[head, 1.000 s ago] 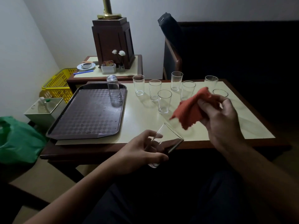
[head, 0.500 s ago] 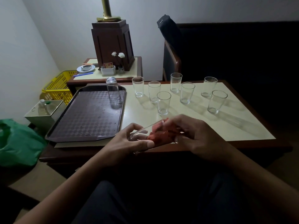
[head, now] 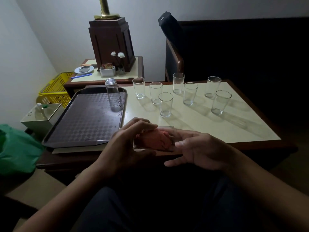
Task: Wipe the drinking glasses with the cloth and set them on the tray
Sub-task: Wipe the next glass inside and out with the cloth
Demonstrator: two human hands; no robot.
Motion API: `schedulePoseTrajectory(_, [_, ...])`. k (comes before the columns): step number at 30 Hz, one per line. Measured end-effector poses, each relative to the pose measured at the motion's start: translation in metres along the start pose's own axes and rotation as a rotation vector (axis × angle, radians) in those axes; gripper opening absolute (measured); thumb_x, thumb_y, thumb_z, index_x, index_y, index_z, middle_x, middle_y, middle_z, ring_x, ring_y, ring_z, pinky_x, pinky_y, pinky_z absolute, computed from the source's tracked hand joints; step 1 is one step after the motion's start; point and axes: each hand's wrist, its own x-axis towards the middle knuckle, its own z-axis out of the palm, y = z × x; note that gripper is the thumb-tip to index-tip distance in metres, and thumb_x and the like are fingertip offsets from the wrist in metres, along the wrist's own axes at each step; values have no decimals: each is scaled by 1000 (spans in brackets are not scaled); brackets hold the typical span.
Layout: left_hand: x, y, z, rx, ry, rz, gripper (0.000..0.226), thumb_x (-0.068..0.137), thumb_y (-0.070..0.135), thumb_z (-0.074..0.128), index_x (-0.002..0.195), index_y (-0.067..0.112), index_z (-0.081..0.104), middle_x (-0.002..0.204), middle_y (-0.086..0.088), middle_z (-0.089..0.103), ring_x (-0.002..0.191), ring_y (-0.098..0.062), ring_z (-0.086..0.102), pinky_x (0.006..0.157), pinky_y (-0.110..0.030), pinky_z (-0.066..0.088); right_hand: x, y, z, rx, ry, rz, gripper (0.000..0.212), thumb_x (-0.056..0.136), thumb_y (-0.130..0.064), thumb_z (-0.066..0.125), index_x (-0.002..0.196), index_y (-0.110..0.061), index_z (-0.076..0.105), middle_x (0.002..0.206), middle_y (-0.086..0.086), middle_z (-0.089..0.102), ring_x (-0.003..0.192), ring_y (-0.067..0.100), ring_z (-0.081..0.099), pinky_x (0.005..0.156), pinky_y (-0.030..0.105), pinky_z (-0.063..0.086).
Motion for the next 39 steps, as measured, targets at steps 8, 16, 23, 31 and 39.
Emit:
schedulePoseTrajectory(8, [4,-3,-3,-1137,-222,-748,50,96,39,63,130,4,55,118,-26,58,76,-23,61,57,-28,51,2,10,8,-926,248,-203,73,96,8,64,153,-38,54,157,-28,50,144,-4,48,115,21,44])
schedulePoseTrajectory(16, [8,-1,-20,-846,-219,-455,49,95,17,71,140,16,53,132,-17,63,103,-41,68,86,-38,59,-3,-7,7,-331,104,-135,51,101,-8,53,150,-21,60,158,-3,55,147,19,52,118,38,45])
schedulePoseTrajectory(23, [4,-7,-12,-955,-154,-519,43,85,6,76,121,11,54,115,-20,60,91,-32,64,76,-34,56,1,7,8,-373,127,-113,50,101,-9,53,148,-24,62,158,-7,55,145,21,55,120,55,41])
schedulePoseTrajectory(31, [10,1,-10,-1113,-322,-734,57,95,55,61,129,10,60,116,-22,64,70,-25,65,57,-27,53,-4,-3,15,-957,287,-258,50,98,-3,72,141,-29,68,150,-24,57,143,2,52,117,32,46])
schedulePoseTrajectory(39, [9,2,-19,-875,-131,-402,55,77,17,87,126,19,62,129,-21,62,105,-31,69,88,-37,58,-2,-13,15,-374,236,-162,55,96,-9,63,148,-23,61,148,-6,64,139,23,60,115,44,50])
